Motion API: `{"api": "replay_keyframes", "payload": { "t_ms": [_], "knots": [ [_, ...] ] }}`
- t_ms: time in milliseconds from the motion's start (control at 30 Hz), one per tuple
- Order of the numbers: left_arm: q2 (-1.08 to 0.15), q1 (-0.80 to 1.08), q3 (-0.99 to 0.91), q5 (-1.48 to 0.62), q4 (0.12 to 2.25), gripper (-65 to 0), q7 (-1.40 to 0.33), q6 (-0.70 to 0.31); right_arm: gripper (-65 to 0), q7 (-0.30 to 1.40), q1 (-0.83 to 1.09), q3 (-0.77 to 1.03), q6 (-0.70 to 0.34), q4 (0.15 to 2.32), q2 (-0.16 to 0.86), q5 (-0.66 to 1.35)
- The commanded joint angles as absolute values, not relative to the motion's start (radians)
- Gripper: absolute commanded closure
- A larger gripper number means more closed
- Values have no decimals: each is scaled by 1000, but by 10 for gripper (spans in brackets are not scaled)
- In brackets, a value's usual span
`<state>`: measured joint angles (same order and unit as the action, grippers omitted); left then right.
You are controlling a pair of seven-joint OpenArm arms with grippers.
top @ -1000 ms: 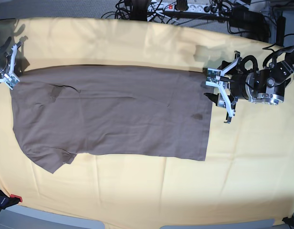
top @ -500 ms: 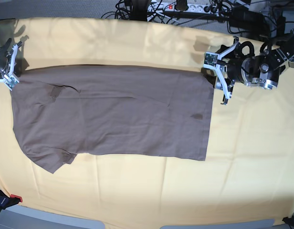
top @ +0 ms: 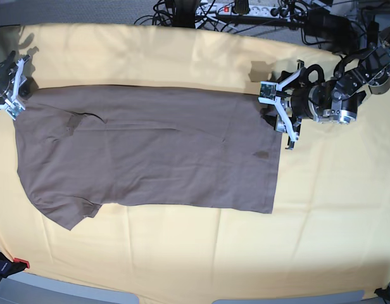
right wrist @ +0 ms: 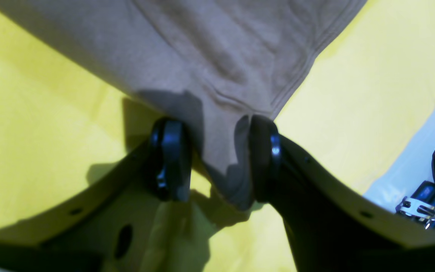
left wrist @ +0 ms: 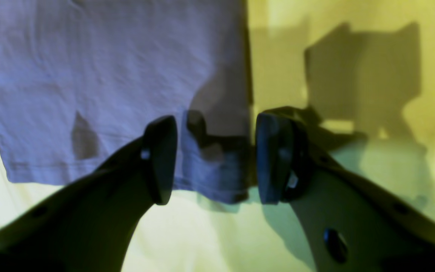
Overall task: Fold the T-shirt properly
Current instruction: 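Release and regrasp the shoulder edge with both grippers, then drag the shoulder edge away from the hem to flatten the shirt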
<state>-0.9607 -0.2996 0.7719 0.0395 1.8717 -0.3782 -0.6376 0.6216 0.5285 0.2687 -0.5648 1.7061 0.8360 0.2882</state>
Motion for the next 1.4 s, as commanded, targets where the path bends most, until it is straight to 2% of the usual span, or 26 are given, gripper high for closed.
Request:
{"api": "replay_keyframes", "payload": {
  "t_ms": [0,267,300,333,400,433,467,533,633,667,767,933,1167,1367],
  "knots": [
    [-966,-314,765,69,1869,-345,-375,-630,-276,615,521,282,-557,1716,862,292],
    [-950,-322,765,146,1843,-332,-344,-556,-276,614,521,282,-557,1716,862,292],
    [-950,-324,765,146,1843,-296,-344,-553,-276,614,521,282,-557,1716,862,292],
    [-950,-324,765,146,1843,-231,-344,-552,-276,614,521,282,-557,1716,862,292],
    [-950,-326,765,146,1843,-34,-344,-553,-274,614,521,282,-557,1716,862,292],
    [-950,-327,765,146,1843,0,-345,-553,-269,614,521,282,-556,1716,862,292],
    [-950,-329,765,146,1844,0,-345,-553,-260,614,521,282,-555,1716,862,292],
    [-951,-337,765,146,1845,0,-345,-553,-196,615,521,282,-543,1716,862,292],
    [-962,-360,765,136,1856,0,-345,-561,-24,633,521,282,-542,1717,863,288],
    [-971,-368,765,118,1866,0,-345,-566,0,650,521,282,-543,1719,863,289],
    [-1006,-392,765,71,1902,0,-345,-580,0,691,521,282,-575,1734,863,289],
    [-1065,-418,765,-41,1942,0,-344,-698,0,790,521,282,-639,1787,871,356],
    [-1117,-413,765,-142,1944,0,-344,-698,0,955,530,282,-694,1824,897,513],
    [-1158,-413,765,-220,1949,0,-345,-698,0,983,643,282,-698,1825,956,524]
  ]
}}
